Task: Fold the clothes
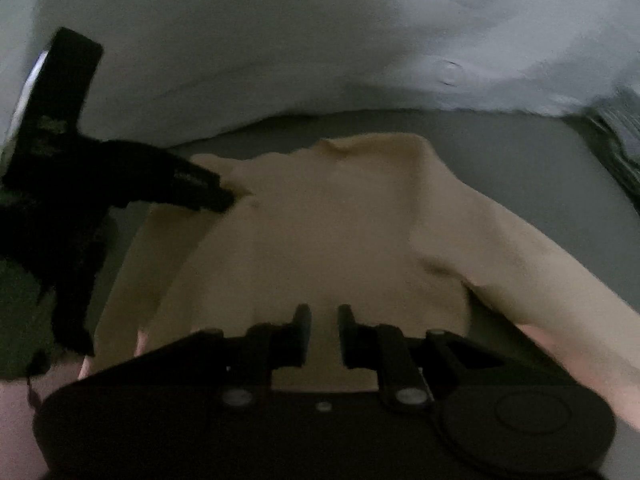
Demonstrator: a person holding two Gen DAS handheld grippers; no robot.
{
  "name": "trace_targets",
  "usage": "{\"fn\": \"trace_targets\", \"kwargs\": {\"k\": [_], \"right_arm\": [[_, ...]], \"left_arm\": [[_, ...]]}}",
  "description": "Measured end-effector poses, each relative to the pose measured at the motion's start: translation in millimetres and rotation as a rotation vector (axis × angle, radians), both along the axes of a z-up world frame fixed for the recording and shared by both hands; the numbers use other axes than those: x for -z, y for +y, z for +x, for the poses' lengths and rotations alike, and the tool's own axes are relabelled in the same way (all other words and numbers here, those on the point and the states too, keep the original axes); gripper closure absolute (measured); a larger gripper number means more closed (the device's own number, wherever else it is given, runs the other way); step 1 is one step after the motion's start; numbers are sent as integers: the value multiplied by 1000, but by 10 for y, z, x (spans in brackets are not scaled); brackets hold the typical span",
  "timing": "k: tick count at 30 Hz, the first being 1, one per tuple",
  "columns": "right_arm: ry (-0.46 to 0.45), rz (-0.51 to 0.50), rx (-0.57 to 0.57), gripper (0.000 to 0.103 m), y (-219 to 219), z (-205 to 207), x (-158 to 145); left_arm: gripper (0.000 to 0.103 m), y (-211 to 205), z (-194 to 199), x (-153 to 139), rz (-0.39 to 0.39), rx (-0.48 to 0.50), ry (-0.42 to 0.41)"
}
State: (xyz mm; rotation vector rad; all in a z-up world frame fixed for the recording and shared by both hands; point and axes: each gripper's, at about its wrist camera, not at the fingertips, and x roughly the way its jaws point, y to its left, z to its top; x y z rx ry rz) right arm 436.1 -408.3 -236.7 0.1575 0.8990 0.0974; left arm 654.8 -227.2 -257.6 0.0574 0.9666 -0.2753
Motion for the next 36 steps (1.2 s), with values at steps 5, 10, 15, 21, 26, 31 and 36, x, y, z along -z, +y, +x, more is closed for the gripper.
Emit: {"fn": "trace_targets", "kwargs": {"k": [5, 10, 15, 21, 26, 31, 36], "right_arm": [[-9, 43, 180, 51, -436, -507, -84], [-21, 154, 562, 34, -1180, -1138, -36], [-44, 211, 892, 29, -1829, -1700, 58], [-125, 92, 1090, 25, -2373, -2218, 35], [-170, 104, 1025, 25, -2701, -2354, 144], [-131, 25, 927, 94, -2692, -2072, 133], [-266, 92, 777, 97, -2142, -1653, -359]], "left_arm": [[39, -25, 58, -176, -17, -40, 63], [19, 343, -390, -489, -124, -171, 43], [19, 465, -1034, -438, -83, -168, 112], [19, 487, -1591, -406, -3, -104, 166], [19, 336, -1697, -448, 64, -45, 146], [19, 209, -1702, -523, 55, -11, 125], [19, 372, -1747, -691, -2, -36, 88]]}}
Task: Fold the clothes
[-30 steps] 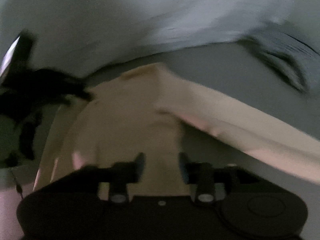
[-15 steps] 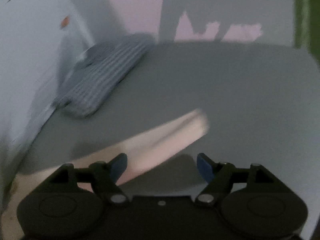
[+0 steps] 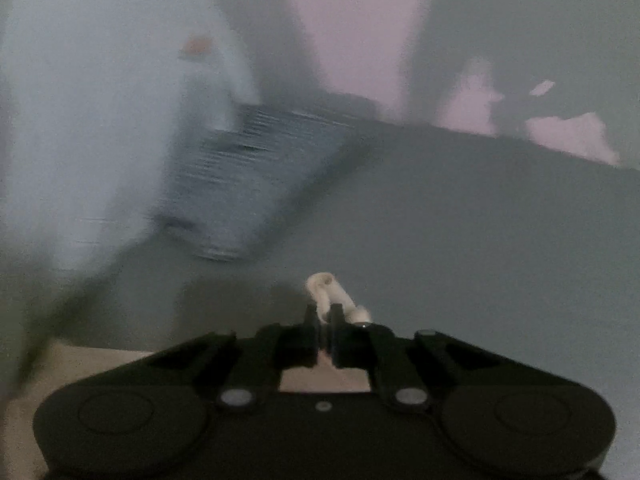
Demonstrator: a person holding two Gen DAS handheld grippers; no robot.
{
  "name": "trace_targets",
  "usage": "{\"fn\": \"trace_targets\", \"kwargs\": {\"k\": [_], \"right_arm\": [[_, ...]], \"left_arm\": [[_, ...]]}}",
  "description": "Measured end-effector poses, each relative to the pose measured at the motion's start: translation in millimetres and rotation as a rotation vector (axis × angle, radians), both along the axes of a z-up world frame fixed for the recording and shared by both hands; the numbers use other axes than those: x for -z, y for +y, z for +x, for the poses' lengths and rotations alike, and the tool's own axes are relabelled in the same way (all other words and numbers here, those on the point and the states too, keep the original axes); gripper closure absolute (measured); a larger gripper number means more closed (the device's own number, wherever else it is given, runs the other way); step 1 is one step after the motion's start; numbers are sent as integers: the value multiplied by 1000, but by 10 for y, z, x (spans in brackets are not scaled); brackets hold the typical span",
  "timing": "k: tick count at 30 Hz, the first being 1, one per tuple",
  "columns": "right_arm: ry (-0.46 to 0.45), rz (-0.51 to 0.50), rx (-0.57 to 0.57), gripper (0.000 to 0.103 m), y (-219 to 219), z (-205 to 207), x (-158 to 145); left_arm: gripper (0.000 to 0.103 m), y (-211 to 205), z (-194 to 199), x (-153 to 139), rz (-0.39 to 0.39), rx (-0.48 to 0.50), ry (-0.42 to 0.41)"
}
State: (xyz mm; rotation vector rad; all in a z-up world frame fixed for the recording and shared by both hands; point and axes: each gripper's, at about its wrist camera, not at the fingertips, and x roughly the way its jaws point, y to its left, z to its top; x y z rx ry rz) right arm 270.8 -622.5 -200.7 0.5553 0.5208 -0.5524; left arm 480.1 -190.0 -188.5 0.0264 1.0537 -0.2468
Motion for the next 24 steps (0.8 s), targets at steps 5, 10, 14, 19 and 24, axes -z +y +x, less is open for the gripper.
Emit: {"fn": "trace_targets", "kwargs": {"k": [5, 10, 14, 19, 24], "right_arm": [[-229, 32, -431, 98, 1353, 886, -853], [-327, 20, -913, 70, 3368, 1707, -1657], [-283, -99, -1137, 39, 4665, 1751, -1715], [-137, -79, -1180, 32, 4624, 1279, -1218], [189, -229, -854, 32, 3660, 742, -527]], "left_arm": [[19, 613, -112, -203, -86, -162, -57], [18, 1425, -379, -167, -150, -386, -60], [18, 1994, -588, -28, -173, -540, -29], [17, 2432, -711, 147, -200, -610, 0], [18, 2547, -563, 354, -227, -557, 47]]}}
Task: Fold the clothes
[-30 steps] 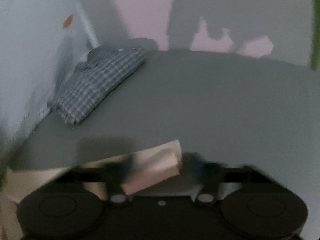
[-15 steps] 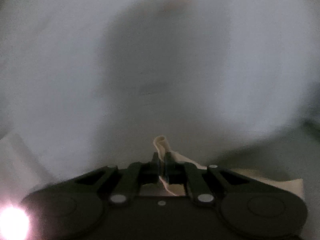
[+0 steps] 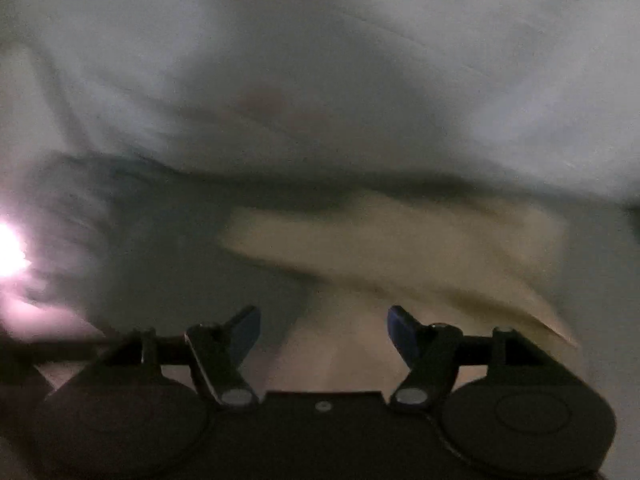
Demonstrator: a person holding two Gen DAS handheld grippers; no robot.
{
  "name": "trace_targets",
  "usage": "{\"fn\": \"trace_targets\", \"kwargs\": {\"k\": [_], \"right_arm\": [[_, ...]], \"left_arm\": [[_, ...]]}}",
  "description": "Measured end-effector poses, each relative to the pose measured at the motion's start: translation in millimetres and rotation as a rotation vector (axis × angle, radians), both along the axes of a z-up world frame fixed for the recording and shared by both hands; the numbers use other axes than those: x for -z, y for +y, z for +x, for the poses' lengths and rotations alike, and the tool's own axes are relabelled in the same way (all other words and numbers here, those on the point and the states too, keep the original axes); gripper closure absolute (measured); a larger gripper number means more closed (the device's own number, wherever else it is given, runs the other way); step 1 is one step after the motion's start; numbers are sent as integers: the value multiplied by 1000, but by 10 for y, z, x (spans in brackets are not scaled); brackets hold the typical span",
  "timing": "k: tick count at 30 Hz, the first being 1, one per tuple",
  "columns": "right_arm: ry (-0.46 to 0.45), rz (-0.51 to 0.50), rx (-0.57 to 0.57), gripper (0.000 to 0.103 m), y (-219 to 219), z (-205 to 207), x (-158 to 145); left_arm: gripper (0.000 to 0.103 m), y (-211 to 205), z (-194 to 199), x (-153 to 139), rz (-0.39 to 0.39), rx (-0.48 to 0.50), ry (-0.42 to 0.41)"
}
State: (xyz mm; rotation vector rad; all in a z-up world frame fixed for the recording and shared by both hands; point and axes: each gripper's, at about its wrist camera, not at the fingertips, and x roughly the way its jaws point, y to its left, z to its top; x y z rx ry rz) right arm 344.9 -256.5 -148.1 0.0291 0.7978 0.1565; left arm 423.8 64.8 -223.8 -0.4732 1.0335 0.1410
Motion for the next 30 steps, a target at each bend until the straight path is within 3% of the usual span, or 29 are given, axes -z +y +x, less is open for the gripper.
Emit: {"fn": "trace_targets", "kwargs": {"k": [2, 4, 10, 12, 15, 18, 21, 22, 23, 24, 25, 26, 30], "right_arm": [[59, -113, 152, 32, -384, -283, 190], [116, -163, 293, 32, -724, -593, 277], [198, -100, 534, 32, -1170, -1133, 377], [190, -80, 542, 32, -1174, -1130, 417], [202, -81, 521, 32, -1106, -1160, 477], [238, -108, 511, 37, -996, -1110, 663], [249, -109, 508, 65, -938, -1087, 738], [245, -96, 500, 78, -927, -1079, 735], [244, -102, 487, 81, -909, -1069, 728], [243, -131, 466, 82, -871, -1048, 736], [242, -168, 431, 91, -824, -1034, 733], [240, -204, 392, 97, -778, -1026, 726], [204, -302, 283, 98, -616, -1067, 555]], "left_arm": [[18, 13, 125, 57, -23, 30, -6], [18, 9, 288, 97, -45, 63, -22], [17, -73, 1060, 259, -79, 121, -62], [16, -112, 1341, 334, -87, 122, -62], [0, -232, 1626, 412, -75, 128, -69], [1, -433, 1742, 418, 18, 127, -63], [4, -601, 1757, 435, 116, 84, -71], [16, -644, 1750, 439, 145, 61, -81], [28, -681, 1733, 428, 186, 29, -93], [57, -709, 1721, 415, 234, -9, -97], [90, -703, 1717, 408, 258, -51, -95], [98, -660, 1720, 406, 233, -86, -97], [99, -435, 1760, 304, 88, -179, -101]]}}
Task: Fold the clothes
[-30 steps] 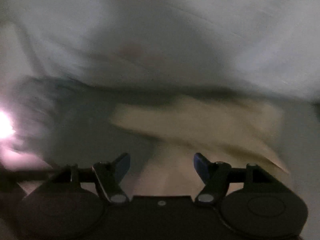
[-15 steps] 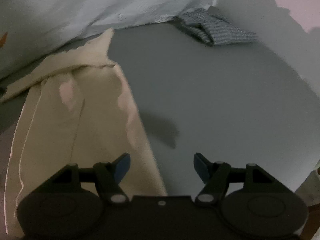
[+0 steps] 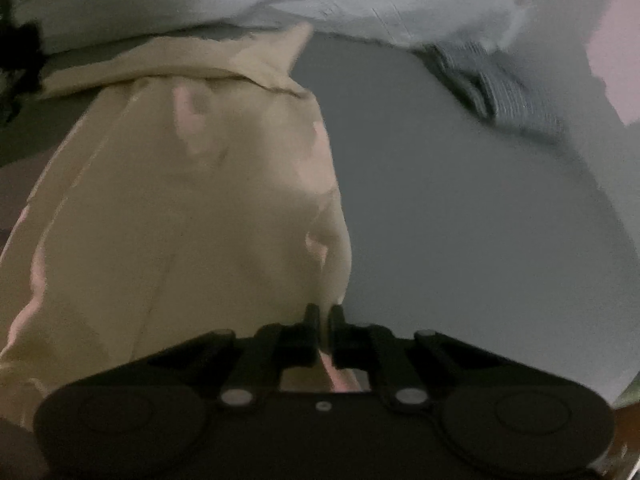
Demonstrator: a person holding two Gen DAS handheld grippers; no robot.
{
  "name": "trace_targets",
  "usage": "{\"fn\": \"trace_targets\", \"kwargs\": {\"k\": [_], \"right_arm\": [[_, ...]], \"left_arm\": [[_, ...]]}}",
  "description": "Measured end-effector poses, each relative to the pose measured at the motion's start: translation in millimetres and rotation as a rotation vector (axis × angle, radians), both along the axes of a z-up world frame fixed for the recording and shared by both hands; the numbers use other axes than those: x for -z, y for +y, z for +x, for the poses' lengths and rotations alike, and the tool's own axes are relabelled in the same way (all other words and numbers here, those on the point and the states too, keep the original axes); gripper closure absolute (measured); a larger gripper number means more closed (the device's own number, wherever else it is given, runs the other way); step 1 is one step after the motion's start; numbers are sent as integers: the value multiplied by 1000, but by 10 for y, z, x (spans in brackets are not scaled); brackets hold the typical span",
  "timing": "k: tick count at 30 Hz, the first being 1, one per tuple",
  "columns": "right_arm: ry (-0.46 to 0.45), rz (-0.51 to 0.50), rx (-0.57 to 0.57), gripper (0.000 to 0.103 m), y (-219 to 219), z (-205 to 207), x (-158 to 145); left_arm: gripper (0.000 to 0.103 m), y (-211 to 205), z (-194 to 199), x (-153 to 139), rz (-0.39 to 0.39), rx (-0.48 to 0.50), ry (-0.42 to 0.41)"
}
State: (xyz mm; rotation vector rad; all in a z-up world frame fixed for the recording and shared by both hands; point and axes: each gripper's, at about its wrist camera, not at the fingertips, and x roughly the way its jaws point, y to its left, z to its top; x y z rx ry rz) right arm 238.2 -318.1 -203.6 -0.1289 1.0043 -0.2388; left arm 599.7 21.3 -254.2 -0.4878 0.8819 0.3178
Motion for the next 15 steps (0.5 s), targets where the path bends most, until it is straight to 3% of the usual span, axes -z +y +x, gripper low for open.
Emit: {"fn": "trace_targets", "kwargs": {"k": [2, 5, 8, 11, 15], "right_arm": [[-27, -30, -57, 98, 95, -43, -189], [-89, 8, -142, 98, 233, -157, -520], [-80, 68, -240, 98, 405, -168, -575], [-11, 173, -307, 97, 518, -67, -375], [80, 317, -310, 91, 544, 73, -89]], "left_arm": [[99, 99, -42, -187, -33, -8, -57], [99, 307, -256, -650, -97, -16, -193], [99, 498, -491, -999, -54, -31, -300], [99, 646, -517, -957, 10, -47, -294], [99, 818, -456, -668, -27, -74, -224]]}}
